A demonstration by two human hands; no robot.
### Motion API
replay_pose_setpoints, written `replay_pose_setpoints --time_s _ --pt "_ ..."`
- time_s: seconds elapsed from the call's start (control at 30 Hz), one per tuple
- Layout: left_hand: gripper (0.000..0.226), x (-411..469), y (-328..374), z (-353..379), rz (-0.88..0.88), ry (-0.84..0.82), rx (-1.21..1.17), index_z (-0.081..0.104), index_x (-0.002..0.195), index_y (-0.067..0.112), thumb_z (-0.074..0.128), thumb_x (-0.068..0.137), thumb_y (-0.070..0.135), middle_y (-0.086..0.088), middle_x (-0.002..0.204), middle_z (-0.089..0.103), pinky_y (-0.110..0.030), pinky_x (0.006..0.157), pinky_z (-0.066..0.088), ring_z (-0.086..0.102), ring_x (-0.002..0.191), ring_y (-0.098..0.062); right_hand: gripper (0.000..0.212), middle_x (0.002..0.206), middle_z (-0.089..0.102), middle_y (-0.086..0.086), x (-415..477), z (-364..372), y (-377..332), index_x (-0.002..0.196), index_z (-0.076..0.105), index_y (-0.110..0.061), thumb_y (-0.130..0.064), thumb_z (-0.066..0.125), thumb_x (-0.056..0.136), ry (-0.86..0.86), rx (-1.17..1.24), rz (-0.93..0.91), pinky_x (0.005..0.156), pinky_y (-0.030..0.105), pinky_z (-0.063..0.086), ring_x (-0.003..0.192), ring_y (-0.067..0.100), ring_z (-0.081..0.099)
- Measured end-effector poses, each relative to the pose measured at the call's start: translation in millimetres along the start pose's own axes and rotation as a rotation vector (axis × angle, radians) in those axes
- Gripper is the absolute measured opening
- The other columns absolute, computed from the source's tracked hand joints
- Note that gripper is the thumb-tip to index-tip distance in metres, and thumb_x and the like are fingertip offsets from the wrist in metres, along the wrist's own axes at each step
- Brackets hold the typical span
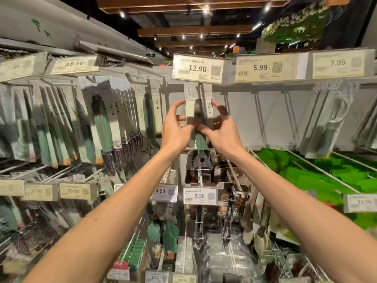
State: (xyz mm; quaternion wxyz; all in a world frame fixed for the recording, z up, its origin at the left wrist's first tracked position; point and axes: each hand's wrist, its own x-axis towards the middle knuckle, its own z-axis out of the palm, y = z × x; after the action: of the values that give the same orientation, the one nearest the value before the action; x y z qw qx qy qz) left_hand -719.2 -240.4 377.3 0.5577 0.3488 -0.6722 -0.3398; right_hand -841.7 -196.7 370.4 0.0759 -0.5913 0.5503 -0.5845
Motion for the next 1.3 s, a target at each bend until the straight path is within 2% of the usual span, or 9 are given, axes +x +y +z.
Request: replay_pose_setpoints --time_s 0.1,0.3,0.5,0.67,0.83,0.93,1.03,1.17,1.3 --pt "0.057 13.9 -5.4 5.5 -0.01 -0.008 0.058 0.041 0.14 0.032 0.066 0.093 0.013 0.004 0.103 0.06 -0.036 0.075 0.06 0.063 0.081 -0.009 0.078 0.099 0.063 -0.007 16.8 3.3 7.6 0.151 0.027 -0.028 -0.018 0.072 0.088 -0.056 0.003 0.02 0.086 0.039 0.055 0.083 0.005 0.059" --pt "0.058 18.2 -9.0 2.8 0.009 -0.054 0.159 0.039 0.142 0.034 0.064 0.094 0.014 -0.003 0.121 0.056 -0.046 0.093 0.053 0.059 0.095 -0.008 0.076 0.09 0.048 -0.012 25.9 -2.5 14.3 0.153 0.024 -0.025 -0.022 0.068 0.091 -0.133 0.01 0.042 0.072 0.024 0.049 0.078 0.0 0.05" --pt "0.025 -6.8 -13.7 -33.8 0.021 -0.129 0.401 0.06 0.122 0.02 0.06 0.097 0.017 -0.002 0.1 0.069 -0.036 0.086 0.057 0.065 0.085 -0.011 0.038 0.106 0.058 -0.004 -7.2 -21.3 19.1 0.129 0.053 -0.021 -0.025 0.064 0.092 -0.075 -0.201 0.038 0.082 0.021 0.04 0.095 0.01 0.055" --pt "0.012 -57.0 -4.6 -85.4 0.057 -0.154 0.577 0.062 0.084 0.023 0.064 0.095 0.027 0.006 0.066 0.059 -0.007 0.054 0.037 0.047 0.051 0.006 0.007 0.073 0.061 -0.007 -73.0 -17.1 3.6 0.09 0.065 -0.019 -0.025 0.066 0.091 -0.143 -0.211 -0.038 0.057 0.004 0.042 0.062 0.002 0.051" --pt "0.027 -151.2 8.4 -175.3 0.023 -0.313 0.828 0.056 0.076 0.024 0.059 0.094 0.044 0.007 0.059 0.052 -0.024 0.051 0.031 0.04 0.049 -0.003 0.018 0.066 0.056 -0.005 -177.2 26.0 -32.0 0.079 0.056 -0.018 -0.029 0.069 0.085 -0.316 -0.141 -0.086 0.057 0.027 0.046 0.059 0.009 0.051" --pt "0.035 -224.8 10.8 -246.0 0.006 -0.386 1.057 0.051 0.073 0.024 0.055 0.092 0.053 0.008 0.054 0.053 -0.029 0.051 0.034 0.048 0.05 -0.006 0.023 0.066 0.052 -0.008 -252.0 76.6 -49.3 0.079 0.054 -0.02 -0.03 0.074 0.083 -0.397 -0.182 -0.149 0.059 0.025 0.041 0.06 0.012 0.05" --pt "0.027 -305.6 -6.7 -319.1 -0.104 -0.46 1.175 0.053 0.081 0.028 0.053 0.094 0.052 0.004 0.064 0.059 -0.033 0.057 0.042 0.061 0.066 -0.025 0.025 0.079 0.051 -0.01 -330.4 139.1 -65.3 0.092 0.06 -0.019 -0.036 0.073 0.08 -0.526 -0.233 -0.187 0.066 0.017 0.032 0.071 0.006 0.044" --pt "0.044 -404.1 -35.7 -399.5 -0.283 -0.491 1.159 0.064 0.099 0.023 0.042 0.088 0.06 -0.002 0.094 0.071 -0.036 0.071 0.049 0.066 0.093 -0.03 0.046 0.106 0.065 0.001 -431.0 222.0 -79.0 0.114 0.064 -0.014 -0.05 0.06 0.085 -0.78 -0.248 -0.102 0.079 0.032 0.047 0.095 0.019 0.064" --pt "0.034 -481.8 -76.6 -460.3 -0.583 -0.43 1.132 0.065 0.106 0.021 0.052 0.094 0.05 -0.005 0.102 0.071 -0.039 0.078 0.048 0.065 0.101 -0.03 0.029 0.083 0.057 -0.002 -497.7 286.5 -106.1 0.092 0.059 -0.017 -0.045 0.059 0.084 -0.929 -0.158 -0.051 0.066 0.031 0.043 0.078 0.024 0.058"
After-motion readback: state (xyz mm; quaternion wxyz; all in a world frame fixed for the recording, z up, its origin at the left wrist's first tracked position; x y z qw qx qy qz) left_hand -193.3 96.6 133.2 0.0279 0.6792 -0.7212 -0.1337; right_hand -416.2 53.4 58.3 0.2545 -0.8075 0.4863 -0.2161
